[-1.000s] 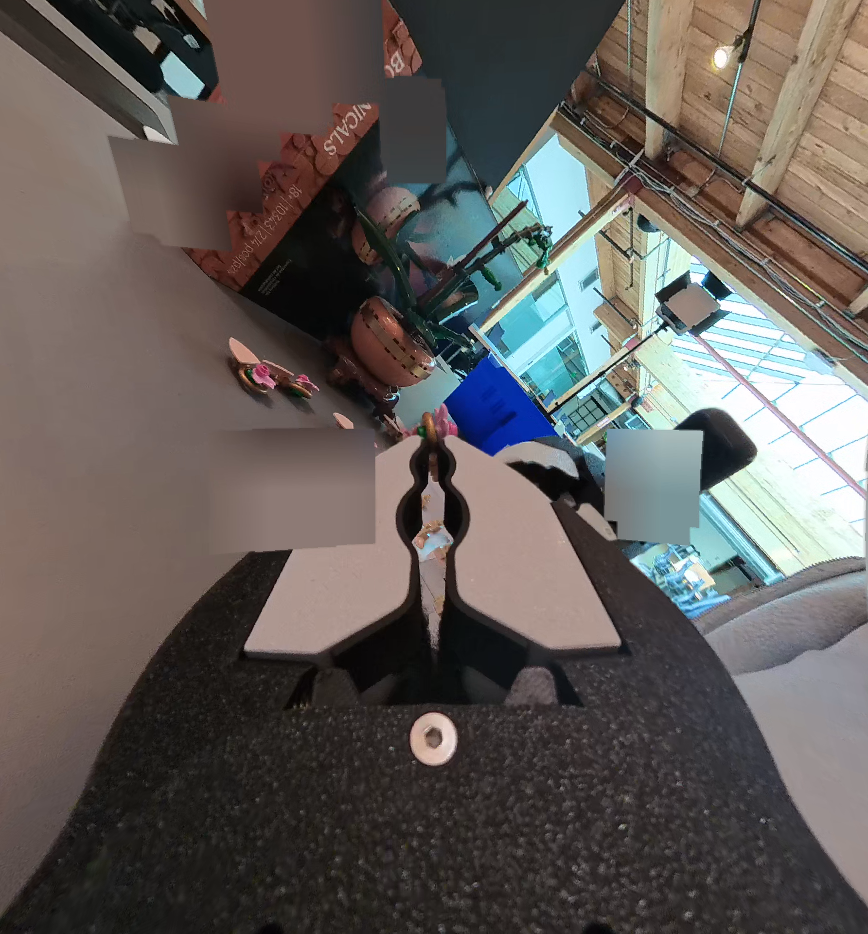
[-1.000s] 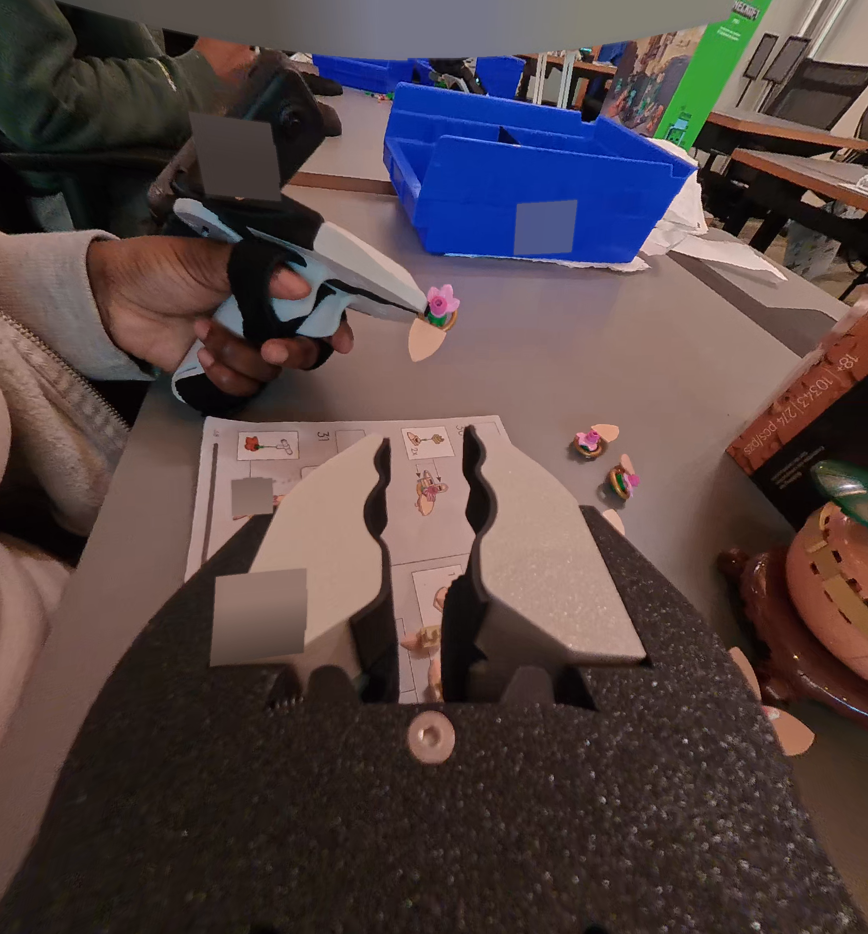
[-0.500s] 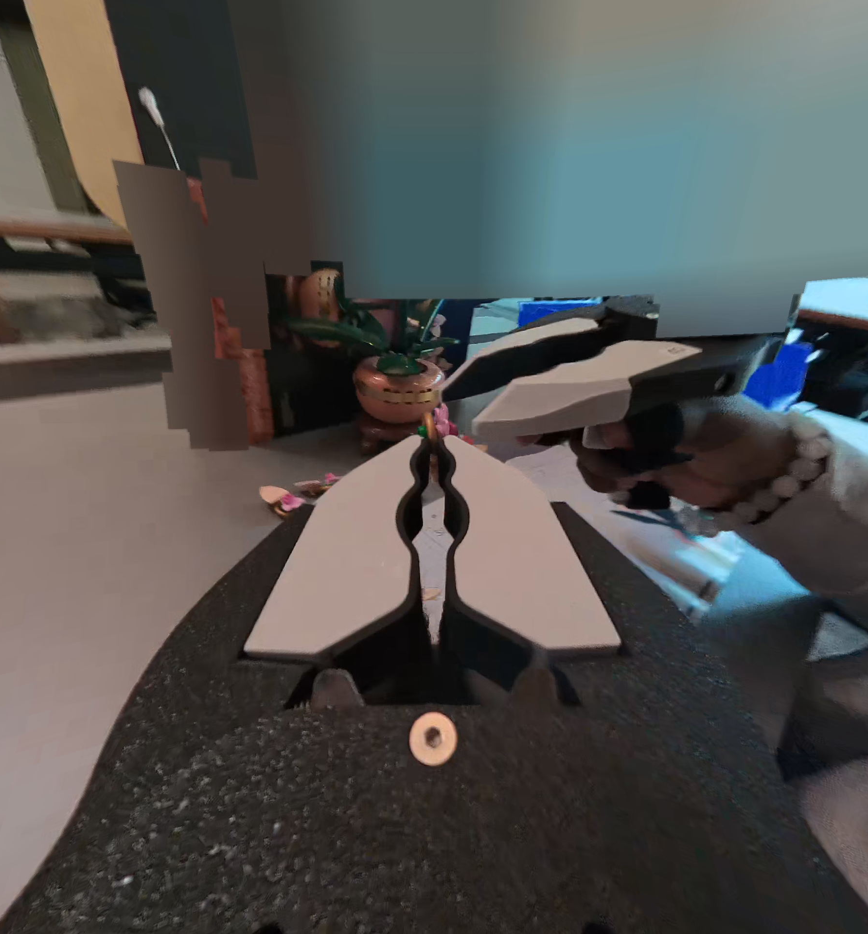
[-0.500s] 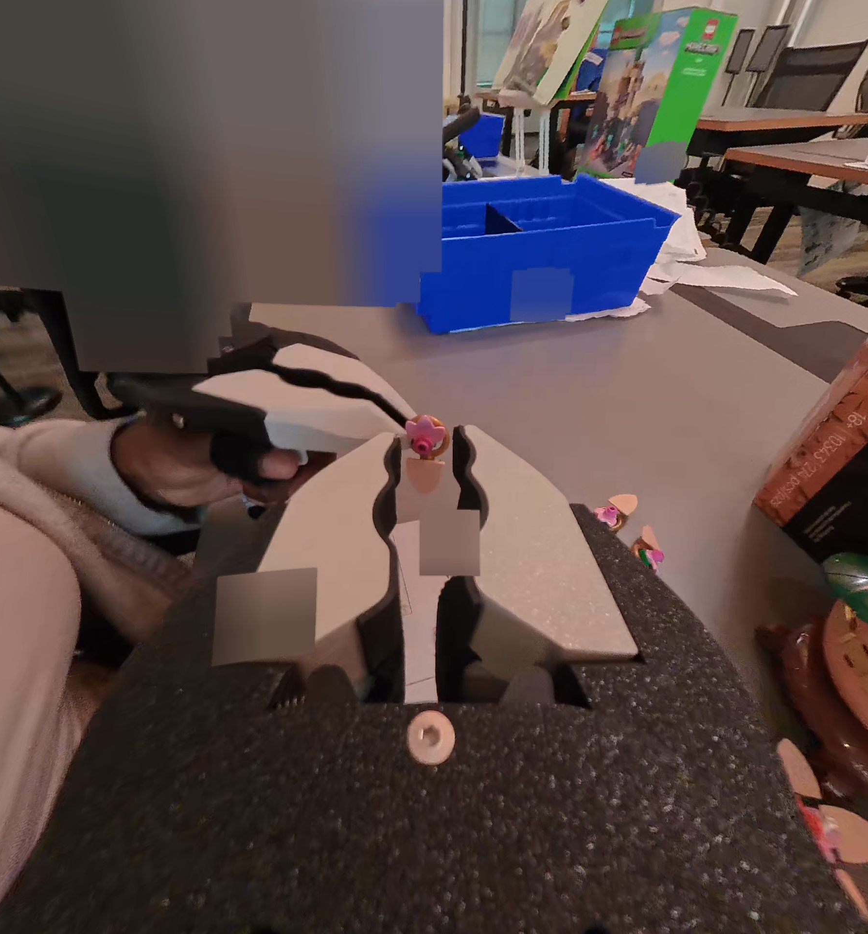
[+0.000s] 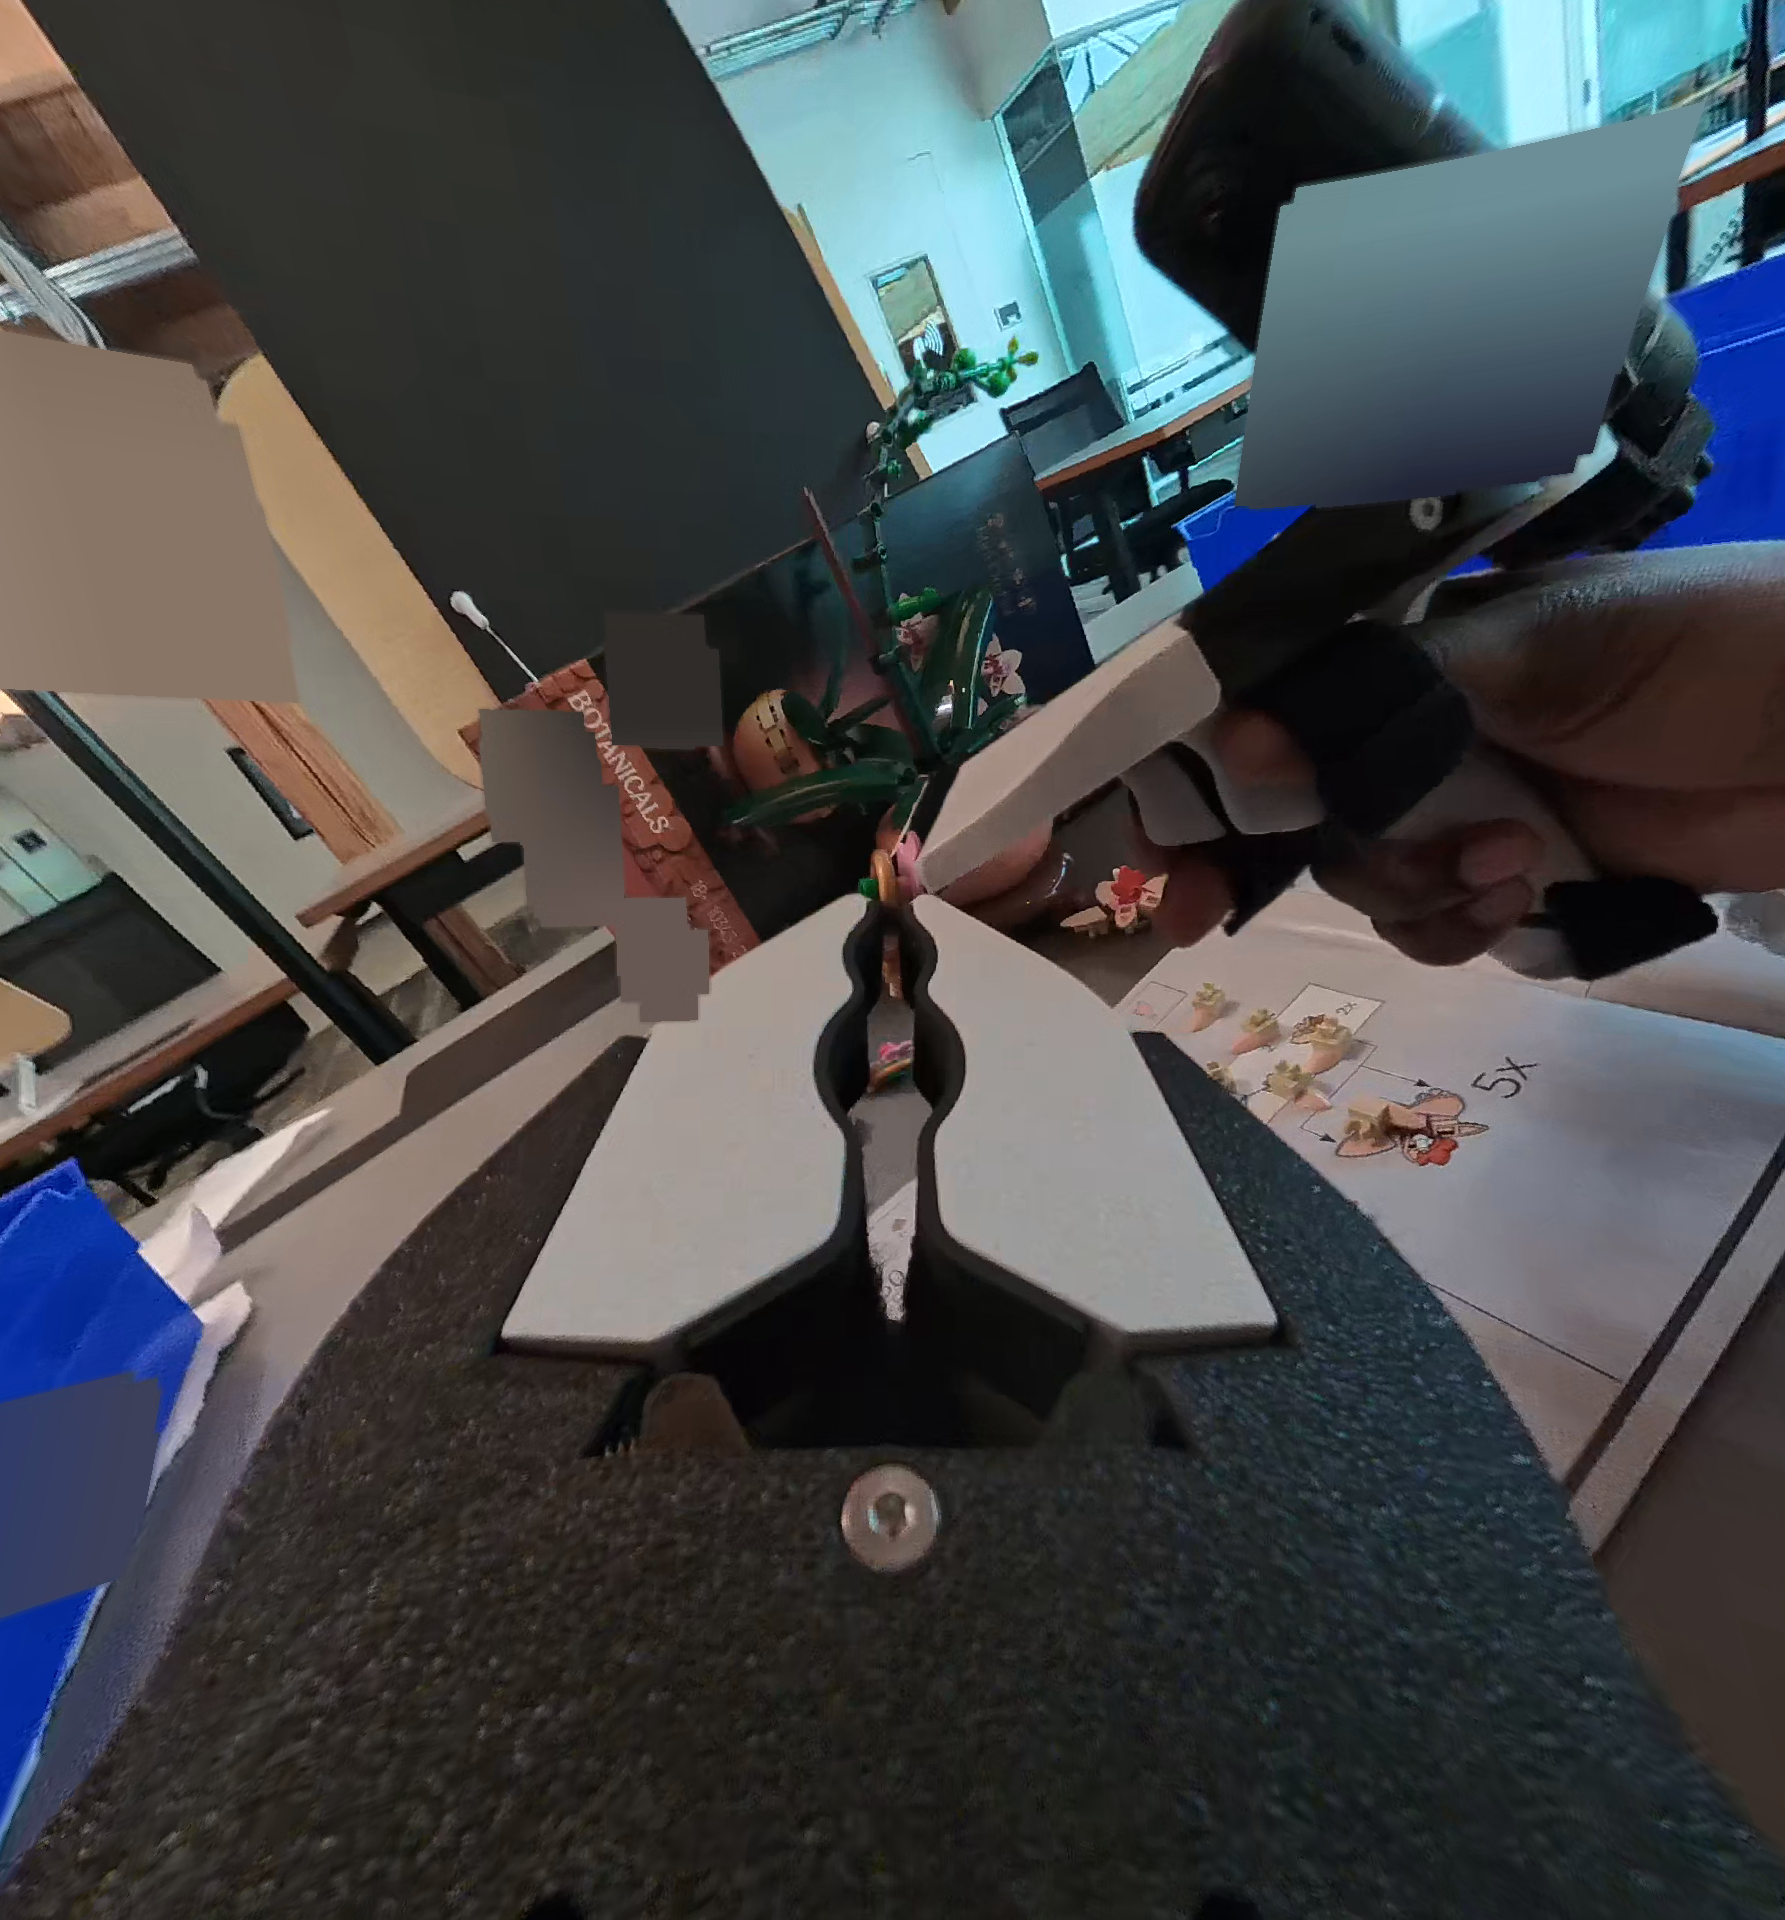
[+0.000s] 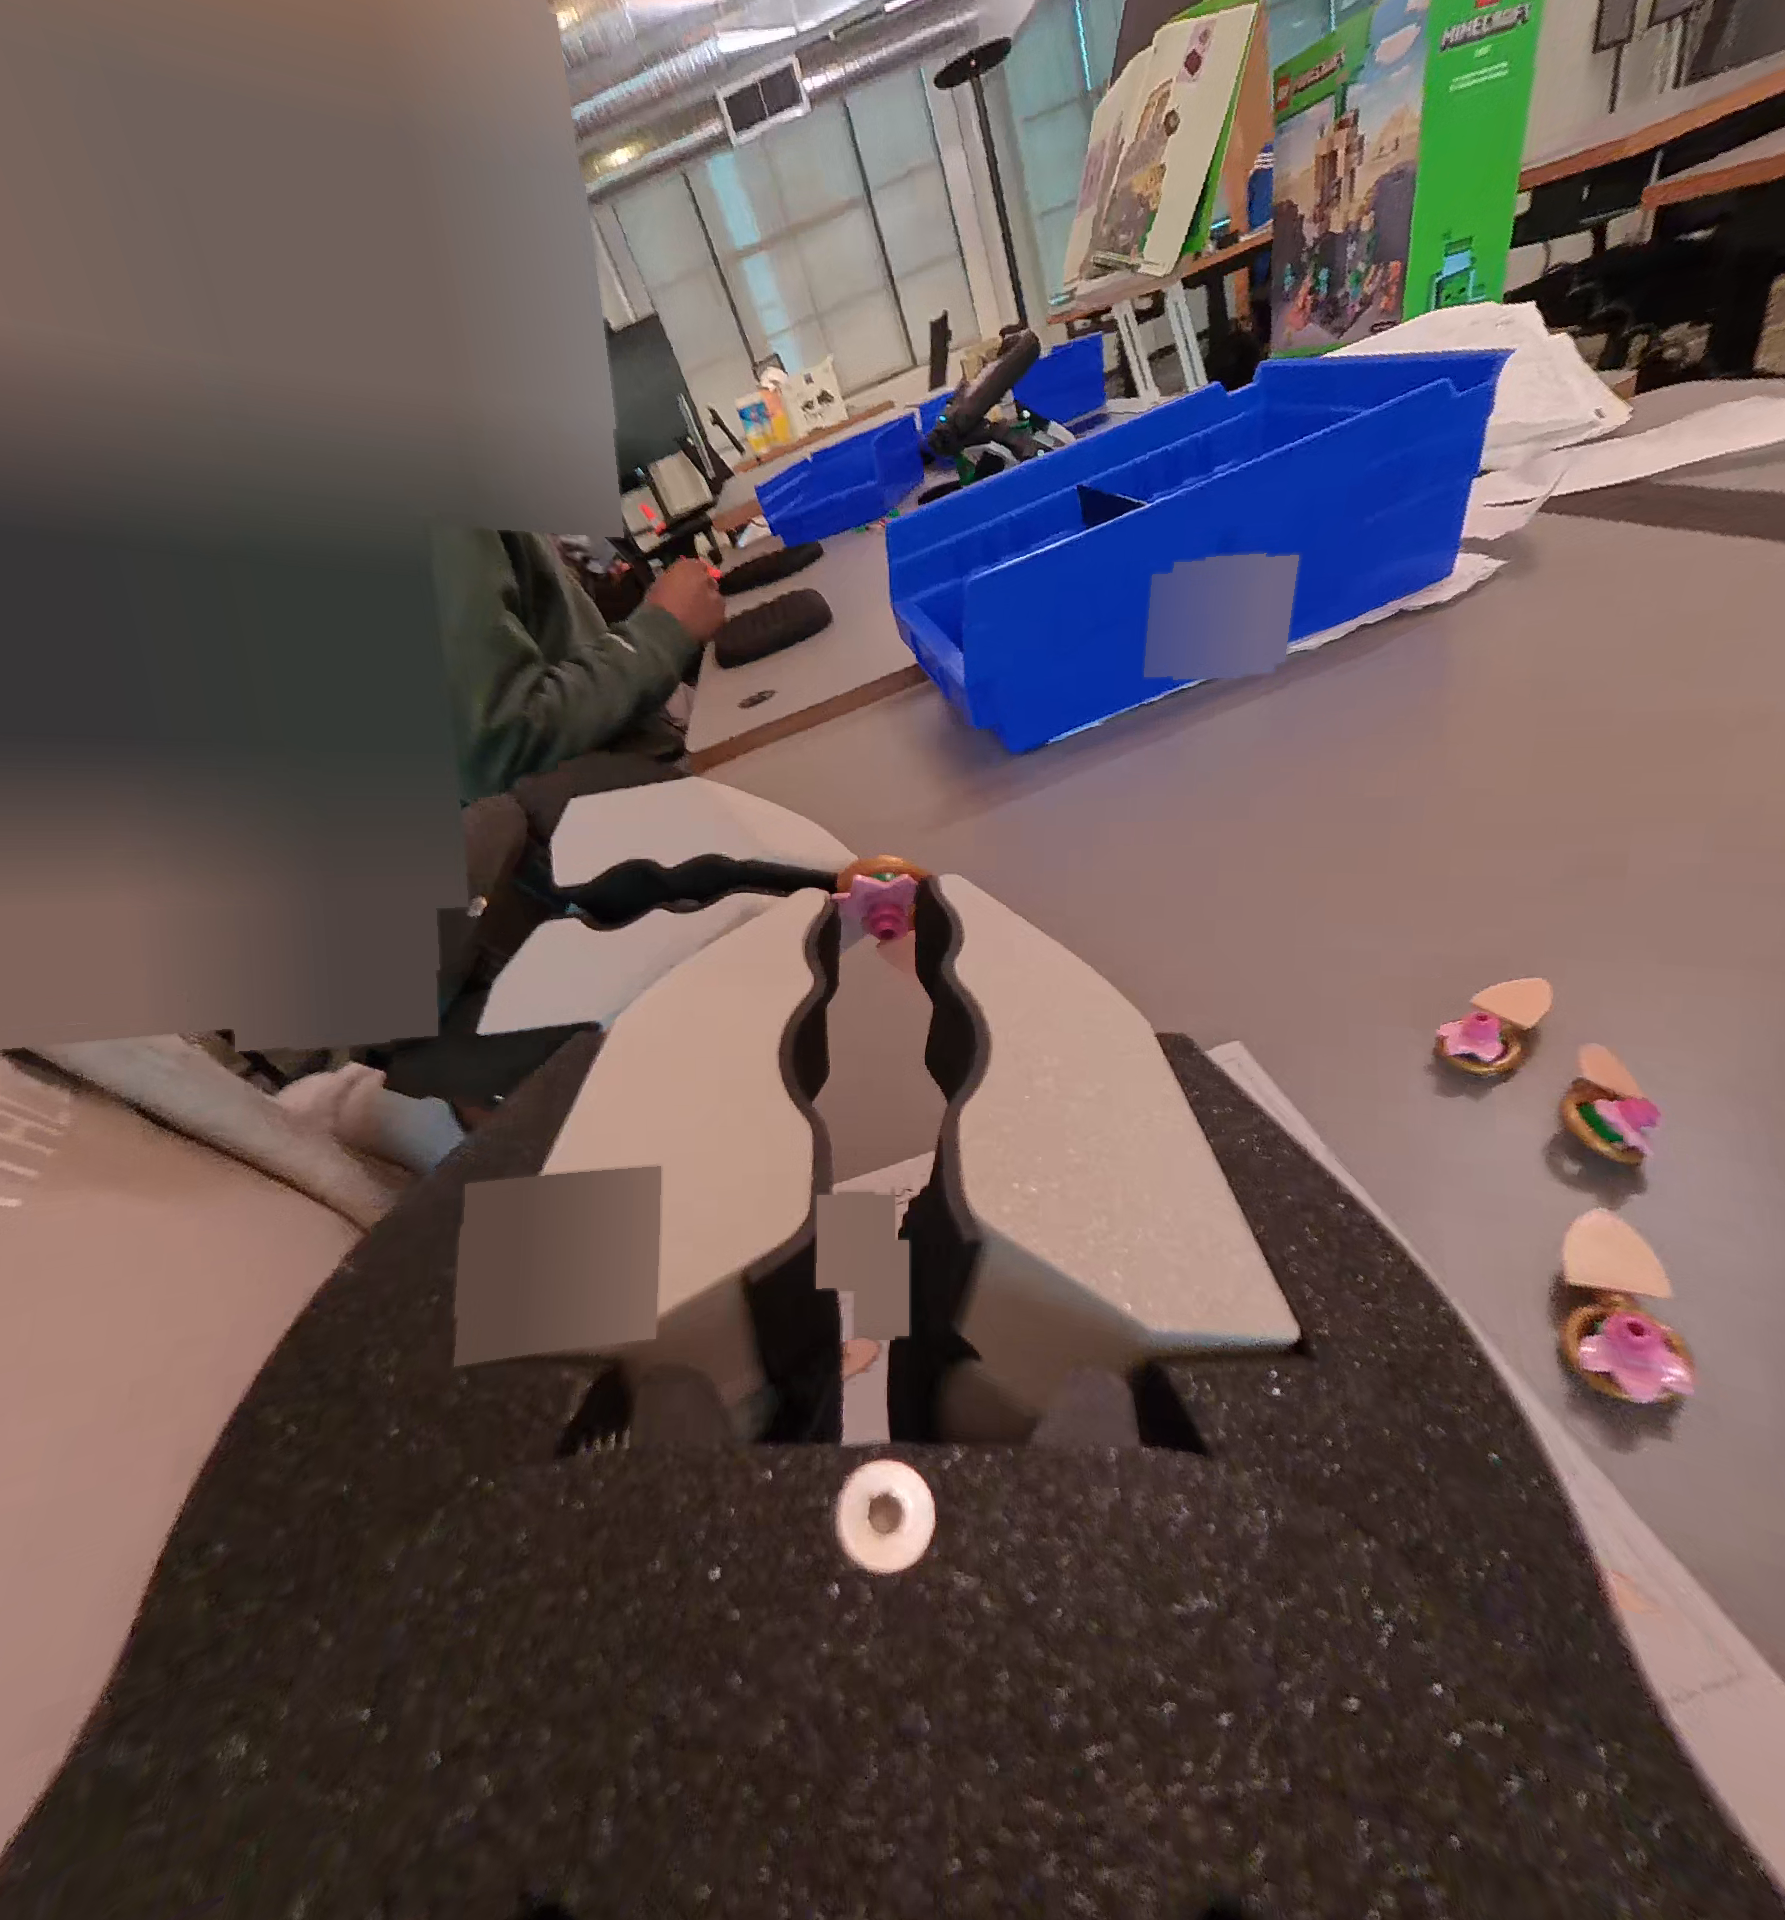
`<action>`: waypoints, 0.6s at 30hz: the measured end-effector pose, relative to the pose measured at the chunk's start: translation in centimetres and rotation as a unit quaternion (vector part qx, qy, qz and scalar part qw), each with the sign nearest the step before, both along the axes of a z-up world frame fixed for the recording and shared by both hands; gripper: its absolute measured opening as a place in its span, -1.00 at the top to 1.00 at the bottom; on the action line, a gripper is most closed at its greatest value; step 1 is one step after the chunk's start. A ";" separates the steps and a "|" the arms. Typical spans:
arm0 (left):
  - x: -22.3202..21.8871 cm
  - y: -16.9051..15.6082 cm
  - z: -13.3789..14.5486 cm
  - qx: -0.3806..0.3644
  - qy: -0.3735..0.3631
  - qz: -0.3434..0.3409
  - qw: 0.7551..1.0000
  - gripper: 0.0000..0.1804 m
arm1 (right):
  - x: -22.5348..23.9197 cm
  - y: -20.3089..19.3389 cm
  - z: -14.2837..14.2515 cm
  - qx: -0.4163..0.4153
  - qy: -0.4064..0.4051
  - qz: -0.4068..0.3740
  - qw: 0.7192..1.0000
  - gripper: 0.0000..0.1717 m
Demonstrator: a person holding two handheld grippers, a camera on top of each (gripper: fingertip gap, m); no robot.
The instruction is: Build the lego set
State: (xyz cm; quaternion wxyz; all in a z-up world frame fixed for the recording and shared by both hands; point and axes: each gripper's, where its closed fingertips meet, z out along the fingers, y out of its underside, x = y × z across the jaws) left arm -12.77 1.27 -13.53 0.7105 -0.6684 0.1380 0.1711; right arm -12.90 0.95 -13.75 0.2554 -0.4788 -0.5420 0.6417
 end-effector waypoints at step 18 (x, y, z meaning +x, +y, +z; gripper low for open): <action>0.8 -0.5 1.6 0.062 -0.002 -0.027 0.998 0.98 | 1.0 -0.4 1.7 -0.158 0.041 0.067 0.984 0.95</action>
